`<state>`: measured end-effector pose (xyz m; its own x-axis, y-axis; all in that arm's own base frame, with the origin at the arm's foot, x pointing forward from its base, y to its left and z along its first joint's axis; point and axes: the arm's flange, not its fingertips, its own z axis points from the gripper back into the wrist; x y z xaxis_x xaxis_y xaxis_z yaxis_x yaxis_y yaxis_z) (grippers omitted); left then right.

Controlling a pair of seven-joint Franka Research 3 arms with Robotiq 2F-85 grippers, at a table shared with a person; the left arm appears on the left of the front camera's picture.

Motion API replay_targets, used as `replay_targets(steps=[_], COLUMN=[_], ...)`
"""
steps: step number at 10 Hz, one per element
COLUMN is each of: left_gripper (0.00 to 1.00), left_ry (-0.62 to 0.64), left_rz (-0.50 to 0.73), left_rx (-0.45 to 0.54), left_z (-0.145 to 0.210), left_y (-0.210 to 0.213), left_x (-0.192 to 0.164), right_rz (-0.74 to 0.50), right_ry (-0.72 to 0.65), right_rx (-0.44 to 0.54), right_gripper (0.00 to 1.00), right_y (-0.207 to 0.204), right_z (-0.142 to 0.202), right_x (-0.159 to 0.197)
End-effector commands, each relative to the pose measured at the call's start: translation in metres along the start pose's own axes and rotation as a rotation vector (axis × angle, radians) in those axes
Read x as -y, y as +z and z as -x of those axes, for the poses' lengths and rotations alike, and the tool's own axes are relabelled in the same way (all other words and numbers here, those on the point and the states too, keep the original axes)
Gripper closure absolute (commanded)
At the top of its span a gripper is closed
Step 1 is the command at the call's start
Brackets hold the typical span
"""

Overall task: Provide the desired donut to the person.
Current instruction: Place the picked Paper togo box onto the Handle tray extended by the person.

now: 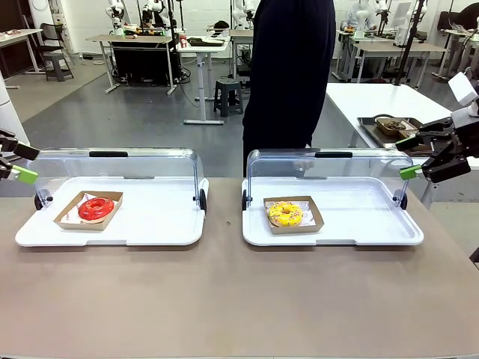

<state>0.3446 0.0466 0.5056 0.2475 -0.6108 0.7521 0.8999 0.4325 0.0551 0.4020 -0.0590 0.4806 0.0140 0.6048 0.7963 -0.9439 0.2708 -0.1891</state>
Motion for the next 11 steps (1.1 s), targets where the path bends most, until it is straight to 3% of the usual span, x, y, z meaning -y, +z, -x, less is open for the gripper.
replay_targets(steps=[1, 11], left_gripper=[0.00, 0.00], left_ry=[0.002, 0.002], left_rz=[-0.003, -0.003], left_rx=[0.004, 0.004], left_z=[0.0008, 0.0008], left_y=[0.0009, 0.0009], left_x=[-0.0007, -0.0007], right_rz=[0.003, 0.003], right_ry=[0.006, 0.006], right_rx=[0.023, 0.023], right_gripper=[0.00, 0.00], right_y=[-0.0019, -0.0019], right_z=[0.0006, 0.0006], right_x=[0.0004, 0.0004])
